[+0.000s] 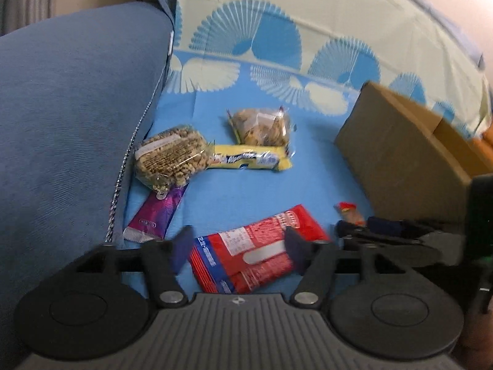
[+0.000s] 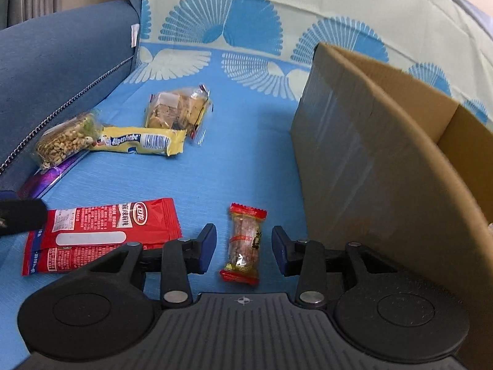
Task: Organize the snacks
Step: 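Grasp the small red candy with the right tool while the left tool grasps the red spicy strip pack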
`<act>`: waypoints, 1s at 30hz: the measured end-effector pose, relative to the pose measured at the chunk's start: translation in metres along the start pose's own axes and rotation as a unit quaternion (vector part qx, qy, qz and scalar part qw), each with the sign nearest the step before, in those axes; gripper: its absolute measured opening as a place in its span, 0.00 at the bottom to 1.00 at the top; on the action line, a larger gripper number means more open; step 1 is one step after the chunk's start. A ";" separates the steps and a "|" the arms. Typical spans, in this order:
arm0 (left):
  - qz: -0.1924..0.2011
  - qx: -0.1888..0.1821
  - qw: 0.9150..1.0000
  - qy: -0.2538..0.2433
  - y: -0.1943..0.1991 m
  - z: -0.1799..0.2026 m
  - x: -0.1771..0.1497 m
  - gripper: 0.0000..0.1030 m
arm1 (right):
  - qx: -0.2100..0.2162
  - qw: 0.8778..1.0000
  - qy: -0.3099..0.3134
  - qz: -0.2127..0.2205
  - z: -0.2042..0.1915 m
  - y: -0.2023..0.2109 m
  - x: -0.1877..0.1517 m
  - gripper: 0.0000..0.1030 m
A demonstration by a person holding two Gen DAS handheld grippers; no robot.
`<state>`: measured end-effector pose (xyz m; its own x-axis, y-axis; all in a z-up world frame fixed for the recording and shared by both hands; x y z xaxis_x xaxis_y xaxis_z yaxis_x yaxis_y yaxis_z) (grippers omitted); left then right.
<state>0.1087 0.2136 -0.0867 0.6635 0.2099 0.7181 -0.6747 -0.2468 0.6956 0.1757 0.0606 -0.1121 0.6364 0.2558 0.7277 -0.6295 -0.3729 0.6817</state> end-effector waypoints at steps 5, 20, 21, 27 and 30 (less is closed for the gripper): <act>0.003 0.028 0.998 -0.049 -0.026 0.018 0.002 0.84 | 0.028 0.999 -0.021 0.006 0.005 -0.002 -0.002 0.18; -0.042 -0.015 0.993 -0.106 -0.037 0.032 -0.001 0.91 | 0.048 0.998 -0.017 0.025 0.006 0.025 -0.008 0.17; -0.049 -0.016 0.992 -0.111 -0.034 0.031 -0.002 0.89 | 0.051 0.998 -0.018 0.026 0.006 0.027 -0.008 0.17; -0.085 -0.024 0.992 -0.089 -0.016 0.019 -0.007 0.55 | 0.080 0.996 -0.022 0.037 0.006 0.051 -0.001 0.17; -0.109 -0.039 0.991 -0.066 -0.009 0.014 -0.012 0.40 | 0.099 0.994 -0.020 0.037 0.005 0.068 0.005 0.17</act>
Point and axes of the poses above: each gripper's, at about its wrist camera, not at the fingertips, and y roughly against the way its jaws point, z to its right, x to its top, the point moved 1 cm from there along -y, roughly the way its jaws point, and after that the axes turned 12 degrees about x, right-handed, at the moved point
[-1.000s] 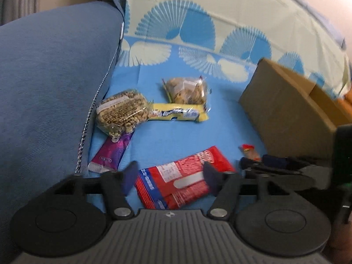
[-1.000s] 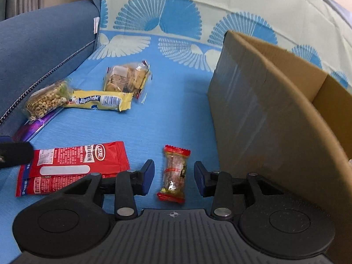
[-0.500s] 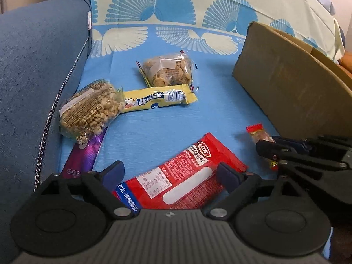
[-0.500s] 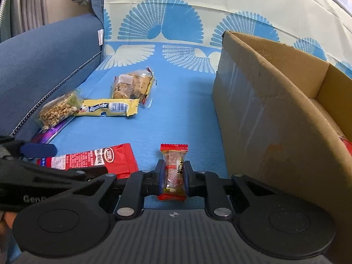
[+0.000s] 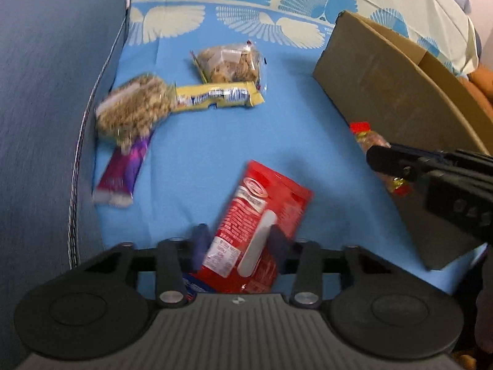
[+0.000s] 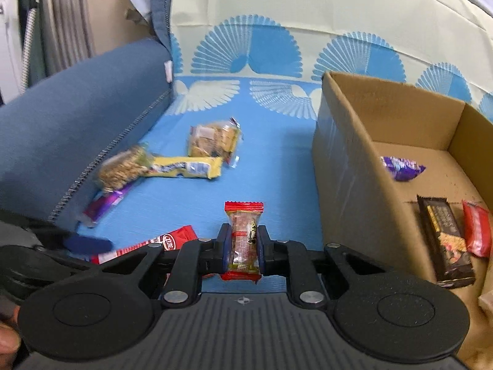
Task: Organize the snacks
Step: 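Grasp the small red candy with the right tool while the left tool grasps the red spicy strip pack, then lift the red candy with the right tool while the left tool lifts the red pack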
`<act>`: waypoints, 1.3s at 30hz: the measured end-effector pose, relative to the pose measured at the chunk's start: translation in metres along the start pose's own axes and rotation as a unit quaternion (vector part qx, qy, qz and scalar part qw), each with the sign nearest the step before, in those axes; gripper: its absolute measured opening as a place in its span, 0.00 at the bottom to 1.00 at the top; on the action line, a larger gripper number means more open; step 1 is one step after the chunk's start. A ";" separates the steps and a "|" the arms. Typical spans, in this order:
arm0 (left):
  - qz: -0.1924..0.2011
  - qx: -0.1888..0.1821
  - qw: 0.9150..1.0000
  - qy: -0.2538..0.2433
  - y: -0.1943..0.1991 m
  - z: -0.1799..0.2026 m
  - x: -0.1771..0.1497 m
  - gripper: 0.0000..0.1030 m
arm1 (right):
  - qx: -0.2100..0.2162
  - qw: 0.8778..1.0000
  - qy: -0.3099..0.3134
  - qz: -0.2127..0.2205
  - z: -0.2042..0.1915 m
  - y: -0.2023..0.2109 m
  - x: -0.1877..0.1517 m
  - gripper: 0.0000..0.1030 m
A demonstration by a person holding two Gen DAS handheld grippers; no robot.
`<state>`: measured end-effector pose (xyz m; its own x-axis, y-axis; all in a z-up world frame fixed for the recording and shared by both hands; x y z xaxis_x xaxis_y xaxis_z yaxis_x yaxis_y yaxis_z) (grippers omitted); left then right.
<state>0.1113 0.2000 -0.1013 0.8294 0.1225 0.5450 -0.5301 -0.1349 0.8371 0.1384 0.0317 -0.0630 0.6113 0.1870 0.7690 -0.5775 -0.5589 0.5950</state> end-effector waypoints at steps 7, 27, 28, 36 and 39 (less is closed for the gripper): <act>-0.013 -0.046 0.997 0.068 0.017 -0.015 -0.016 0.41 | 0.076 0.997 -0.010 -0.026 -0.008 0.049 0.012 0.17; -0.008 0.055 0.997 -0.047 0.011 0.032 -0.019 0.54 | 0.086 0.992 -0.005 -0.095 -0.006 0.028 -0.074 0.22; -0.007 0.057 0.998 -0.035 0.012 0.029 -0.019 0.52 | 0.087 0.992 -0.005 -0.094 -0.005 0.028 -0.076 0.22; -0.019 0.046 0.997 0.057 0.017 -0.004 -0.018 0.52 | 0.089 0.991 0.009 -0.095 -0.006 0.028 -0.077 0.27; -0.023 0.046 0.998 0.049 0.016 -0.001 -0.017 0.56 | 0.087 0.991 0.019 -0.096 -0.008 0.027 -0.076 0.26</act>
Point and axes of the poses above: each gripper's, at about its wrist camera, not at the fingertips, and y roughly against the way its jaws point, z to its right, x to its top, the point moved 1 cm from there along -y, roughly the way its jaws point, and after that the axes turned 12 degrees about x, right-handed, at the moved point
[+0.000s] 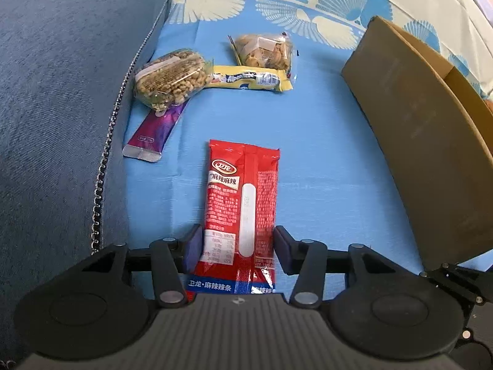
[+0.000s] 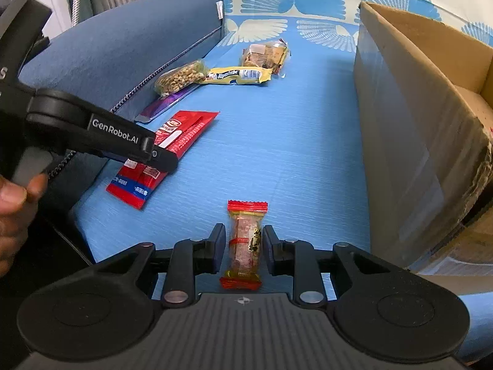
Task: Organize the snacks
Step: 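Lift the red candy with the right tool while the left tool lifts the red pack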
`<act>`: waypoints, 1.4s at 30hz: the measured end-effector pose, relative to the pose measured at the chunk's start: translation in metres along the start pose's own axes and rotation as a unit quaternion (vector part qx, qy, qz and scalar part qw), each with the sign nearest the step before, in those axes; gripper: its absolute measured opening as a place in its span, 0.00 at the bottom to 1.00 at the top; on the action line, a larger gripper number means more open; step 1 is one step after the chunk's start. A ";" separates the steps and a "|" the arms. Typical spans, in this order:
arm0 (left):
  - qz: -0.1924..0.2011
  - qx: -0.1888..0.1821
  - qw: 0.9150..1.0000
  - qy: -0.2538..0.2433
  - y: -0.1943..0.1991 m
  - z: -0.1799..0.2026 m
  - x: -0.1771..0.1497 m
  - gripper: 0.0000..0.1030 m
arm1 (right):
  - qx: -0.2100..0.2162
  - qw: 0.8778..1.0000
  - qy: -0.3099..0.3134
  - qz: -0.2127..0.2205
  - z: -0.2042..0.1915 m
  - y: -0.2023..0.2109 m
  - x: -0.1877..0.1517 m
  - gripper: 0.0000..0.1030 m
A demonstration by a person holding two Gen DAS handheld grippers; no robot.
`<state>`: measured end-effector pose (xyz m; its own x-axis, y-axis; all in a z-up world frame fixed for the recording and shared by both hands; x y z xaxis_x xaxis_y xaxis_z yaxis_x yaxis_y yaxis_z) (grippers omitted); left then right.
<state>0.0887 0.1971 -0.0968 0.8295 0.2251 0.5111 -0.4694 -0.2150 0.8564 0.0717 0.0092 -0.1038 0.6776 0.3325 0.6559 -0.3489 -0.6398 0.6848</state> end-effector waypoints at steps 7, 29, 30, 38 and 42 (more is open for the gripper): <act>0.004 0.014 0.999 -0.031 -0.003 0.011 -0.002 0.60 | -0.011 1.000 0.018 0.002 -0.002 0.000 0.001 0.19; 0.002 0.009 1.000 -0.027 -0.004 0.008 -0.001 0.60 | -0.011 1.000 0.015 0.001 0.000 0.001 0.002 0.19; 0.002 0.009 1.000 -0.027 -0.004 0.008 -0.001 0.60 | -0.011 1.000 0.015 0.001 0.000 0.001 0.002 0.19; 0.013 0.004 1.000 -0.012 0.000 0.005 -0.001 0.48 | -0.014 1.000 0.019 0.014 -0.002 0.006 0.003 0.18; 0.037 -0.010 0.999 0.006 0.008 -0.001 -0.001 0.47 | -0.014 0.999 0.024 0.042 -0.004 0.016 0.008 0.17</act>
Point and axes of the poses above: each gripper's, at about its wrist camera, not at the fingertips, and y roughly against the way its jaws point, z to its right, x to its top, the point moved 1 cm from there along -y, roughly the way its jaws point, and after that the axes turned 12 degrees about x, right-handed, at the moved point
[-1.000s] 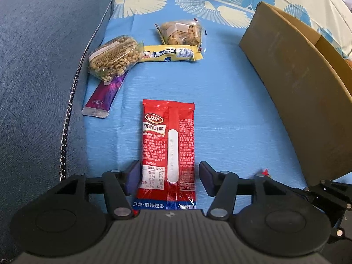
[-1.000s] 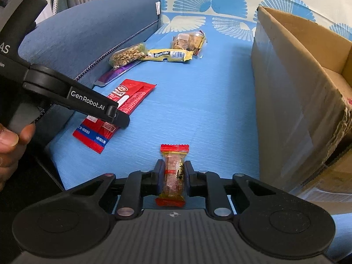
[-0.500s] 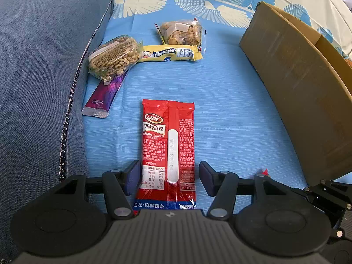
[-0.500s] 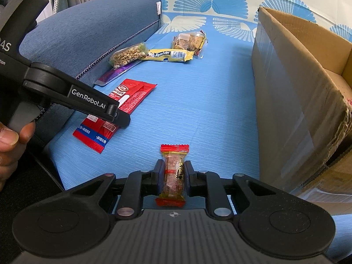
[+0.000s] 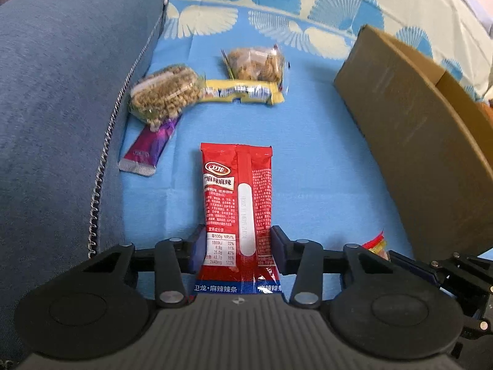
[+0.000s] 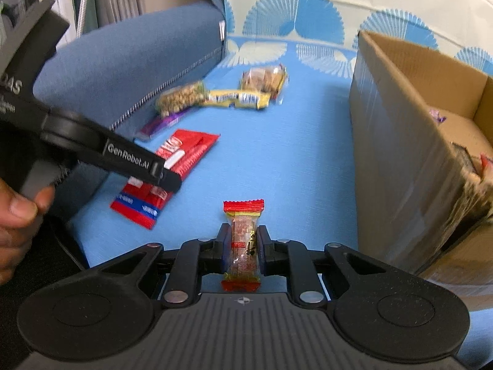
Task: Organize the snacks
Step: 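Lift the red candy with the right tool while the left tool lifts the red pack, then carry both snacks over the cardboard box and open both tools to drop them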
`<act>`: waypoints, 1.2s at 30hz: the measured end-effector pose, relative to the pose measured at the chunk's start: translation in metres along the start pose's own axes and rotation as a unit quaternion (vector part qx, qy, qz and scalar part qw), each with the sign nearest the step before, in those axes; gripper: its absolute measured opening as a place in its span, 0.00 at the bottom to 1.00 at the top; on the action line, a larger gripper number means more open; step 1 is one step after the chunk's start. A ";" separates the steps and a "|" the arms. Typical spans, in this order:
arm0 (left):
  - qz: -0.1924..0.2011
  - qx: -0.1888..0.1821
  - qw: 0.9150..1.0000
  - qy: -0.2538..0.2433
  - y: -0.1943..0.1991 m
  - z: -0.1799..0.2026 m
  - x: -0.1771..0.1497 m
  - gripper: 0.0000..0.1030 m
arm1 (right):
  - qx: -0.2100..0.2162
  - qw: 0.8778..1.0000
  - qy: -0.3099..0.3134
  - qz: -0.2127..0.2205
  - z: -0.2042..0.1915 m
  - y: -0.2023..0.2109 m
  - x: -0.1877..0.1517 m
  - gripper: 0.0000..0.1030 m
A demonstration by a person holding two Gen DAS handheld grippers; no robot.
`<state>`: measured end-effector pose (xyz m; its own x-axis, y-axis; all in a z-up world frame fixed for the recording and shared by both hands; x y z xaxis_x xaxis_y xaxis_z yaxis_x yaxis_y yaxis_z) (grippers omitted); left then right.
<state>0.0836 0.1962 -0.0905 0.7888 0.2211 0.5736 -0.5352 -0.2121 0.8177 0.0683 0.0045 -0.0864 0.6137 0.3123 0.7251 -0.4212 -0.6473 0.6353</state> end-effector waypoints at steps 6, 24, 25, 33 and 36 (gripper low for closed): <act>0.063 -0.018 0.997 0.038 0.022 -0.012 -0.001 0.47 | 0.004 1.000 0.010 0.029 -0.004 0.011 0.007 0.17; 0.160 0.004 0.980 0.116 0.069 -0.025 -0.005 0.47 | 0.038 0.982 0.064 0.175 -0.008 0.088 0.053 0.17; 0.152 0.005 0.981 0.116 0.069 -0.023 -0.004 0.47 | 0.035 0.980 0.060 0.186 -0.004 0.094 0.056 0.17; 0.125 -0.018 0.984 0.124 0.080 0.021 0.029 0.47 | -0.004 0.969 -0.052 0.241 0.053 0.128 0.082 0.17; 0.138 -0.039 0.983 0.116 0.091 0.049 0.048 0.47 | -0.061 0.963 -0.095 0.244 0.078 0.135 0.085 0.17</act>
<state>0.0878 0.1412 0.0088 0.5242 0.3791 0.7626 -0.7480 -0.2231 0.6251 0.1162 -0.1107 0.0404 0.4297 -0.1495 0.8905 -0.7585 -0.5948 0.2662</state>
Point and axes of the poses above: each gripper's, at about its wrist camera, not at the fingertips, and y roughly against the way its jaws point, z to its right, x to its top, the point moved 1 cm from there along -y, roughly the way its jaws point, and after that the axes turned 12 degrees about x, right-handed, at the moved point
